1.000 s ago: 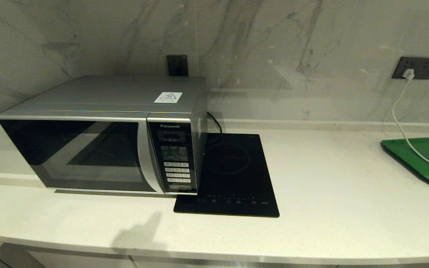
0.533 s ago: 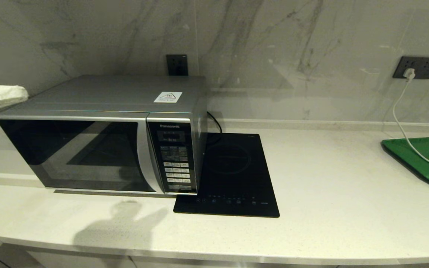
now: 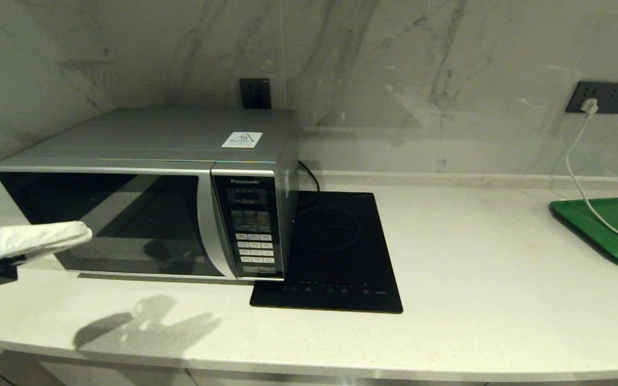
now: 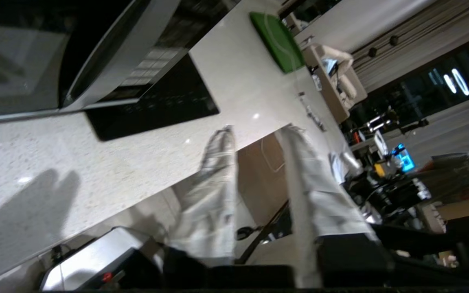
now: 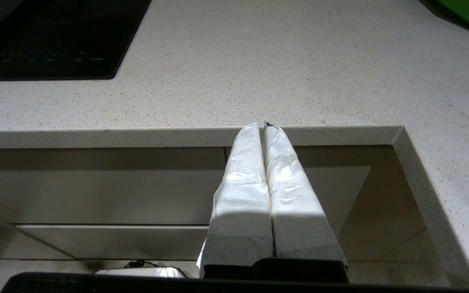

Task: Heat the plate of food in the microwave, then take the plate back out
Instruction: Open the microwave oven

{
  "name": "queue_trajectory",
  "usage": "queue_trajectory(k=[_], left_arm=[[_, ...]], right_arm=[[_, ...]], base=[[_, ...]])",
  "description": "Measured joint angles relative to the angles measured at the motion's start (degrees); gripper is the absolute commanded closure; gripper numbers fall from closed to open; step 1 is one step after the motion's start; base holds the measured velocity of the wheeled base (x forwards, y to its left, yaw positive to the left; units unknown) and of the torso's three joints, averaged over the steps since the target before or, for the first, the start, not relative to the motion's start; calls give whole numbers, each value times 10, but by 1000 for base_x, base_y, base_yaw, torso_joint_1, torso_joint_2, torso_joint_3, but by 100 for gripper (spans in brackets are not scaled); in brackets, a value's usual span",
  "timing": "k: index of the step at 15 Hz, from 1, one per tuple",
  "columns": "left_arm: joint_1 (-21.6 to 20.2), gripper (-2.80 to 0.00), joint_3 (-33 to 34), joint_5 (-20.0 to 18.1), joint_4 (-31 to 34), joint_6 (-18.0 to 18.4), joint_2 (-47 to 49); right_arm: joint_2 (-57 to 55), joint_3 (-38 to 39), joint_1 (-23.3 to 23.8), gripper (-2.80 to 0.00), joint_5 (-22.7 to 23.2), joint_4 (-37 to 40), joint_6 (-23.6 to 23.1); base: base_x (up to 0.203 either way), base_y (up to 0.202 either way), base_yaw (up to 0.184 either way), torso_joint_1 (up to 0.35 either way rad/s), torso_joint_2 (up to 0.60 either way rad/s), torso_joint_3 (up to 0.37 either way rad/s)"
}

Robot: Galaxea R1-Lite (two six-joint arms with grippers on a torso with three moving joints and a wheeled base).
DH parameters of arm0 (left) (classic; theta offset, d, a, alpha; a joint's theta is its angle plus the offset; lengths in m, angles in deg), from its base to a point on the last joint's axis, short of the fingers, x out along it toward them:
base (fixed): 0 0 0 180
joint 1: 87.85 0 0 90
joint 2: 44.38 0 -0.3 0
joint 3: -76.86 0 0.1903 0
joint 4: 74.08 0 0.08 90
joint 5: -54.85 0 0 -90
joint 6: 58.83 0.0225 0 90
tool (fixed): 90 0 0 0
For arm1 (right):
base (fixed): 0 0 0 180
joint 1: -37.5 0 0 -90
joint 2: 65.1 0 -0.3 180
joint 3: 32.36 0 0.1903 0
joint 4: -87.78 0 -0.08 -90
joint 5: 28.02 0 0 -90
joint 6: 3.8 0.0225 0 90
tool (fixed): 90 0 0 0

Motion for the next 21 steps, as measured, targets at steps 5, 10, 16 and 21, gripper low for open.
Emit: queue_trajectory(k=[5, 10, 16, 21], left_arm=[[27, -280, 43, 7, -10, 147, 77], [80, -280, 44, 8, -120, 188, 146], [129, -280, 17, 34, -243, 195, 214], [178, -280, 3, 40, -281, 201, 249]], right_arm=[[0, 0, 0, 0, 0, 0, 0], [0, 0, 0, 0, 0, 0, 0], [0, 0, 0, 0, 0, 0, 0], [0, 0, 0, 0, 0, 0, 0]], base=[[0, 0, 0, 0, 0, 0], [0, 0, 0, 0, 0, 0], [0, 0, 0, 0, 0, 0], [0, 0, 0, 0, 0, 0]])
